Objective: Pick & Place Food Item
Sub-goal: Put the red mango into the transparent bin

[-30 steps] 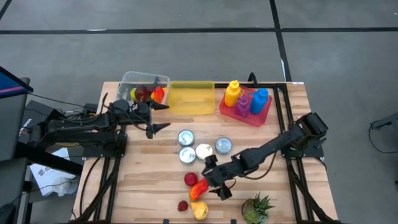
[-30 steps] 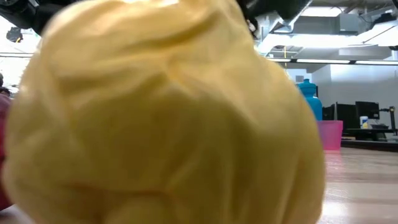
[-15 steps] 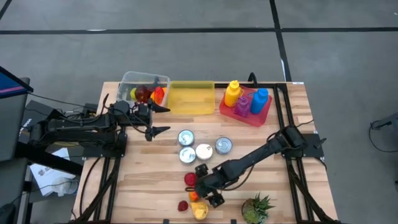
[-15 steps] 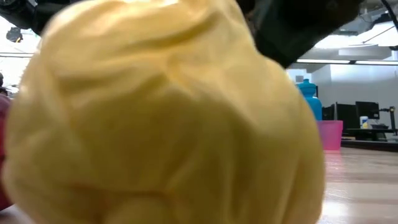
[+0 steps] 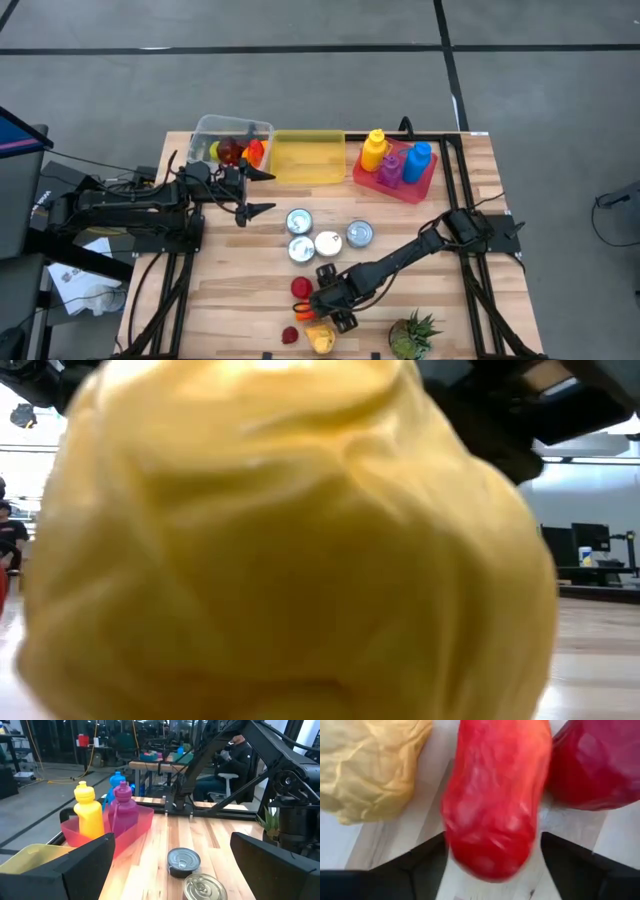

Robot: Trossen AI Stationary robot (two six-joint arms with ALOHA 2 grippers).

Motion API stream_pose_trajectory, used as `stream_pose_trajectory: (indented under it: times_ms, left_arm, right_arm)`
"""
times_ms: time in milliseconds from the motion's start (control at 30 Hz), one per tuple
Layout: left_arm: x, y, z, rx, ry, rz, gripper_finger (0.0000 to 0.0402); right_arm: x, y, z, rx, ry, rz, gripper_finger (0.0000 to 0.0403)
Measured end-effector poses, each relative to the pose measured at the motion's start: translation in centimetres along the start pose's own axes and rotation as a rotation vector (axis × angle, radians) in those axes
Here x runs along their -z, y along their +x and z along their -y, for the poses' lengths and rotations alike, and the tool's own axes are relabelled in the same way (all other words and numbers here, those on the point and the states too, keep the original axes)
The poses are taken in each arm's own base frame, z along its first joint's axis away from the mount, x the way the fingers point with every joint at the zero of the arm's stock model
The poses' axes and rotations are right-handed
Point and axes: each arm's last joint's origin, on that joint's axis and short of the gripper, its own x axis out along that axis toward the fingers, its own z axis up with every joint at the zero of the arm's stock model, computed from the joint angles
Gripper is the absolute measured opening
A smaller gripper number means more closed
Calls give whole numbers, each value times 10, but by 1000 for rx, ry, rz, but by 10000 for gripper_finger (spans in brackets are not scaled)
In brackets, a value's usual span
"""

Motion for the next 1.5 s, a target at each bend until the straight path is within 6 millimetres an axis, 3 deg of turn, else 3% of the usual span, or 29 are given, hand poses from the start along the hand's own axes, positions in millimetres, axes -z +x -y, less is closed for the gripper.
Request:
stream_pose_trajectory:
  times_ms: [267, 500, 567, 767, 833, 1100, 1500]
  left_arm:
    - [0, 0, 0, 0, 0, 0, 387]
    - [0, 0, 0, 0, 0, -2, 387]
    - [0, 0, 0, -1, 0, -2, 387]
    - [0, 0, 0, -1, 0, -2, 387]
    - [0, 0, 0, -1, 0, -2, 387]
    - [0, 0, 0, -1, -1, -3, 387]
    - [1, 0, 0, -1, -1, -8, 387]
  right_arm:
    - [4, 0, 0, 10, 16, -41, 133]
    - [10, -6, -1, -13, 19, -108, 132]
    - [10, -6, 0, 1, 41, -106, 166]
    - [6, -8, 5, 11, 81, -96, 358]
    - [4, -9, 9, 13, 106, -89, 384]
    - [-6, -17, 14, 1, 115, -56, 327]
    - [-12, -18, 4, -53, 90, 5, 322]
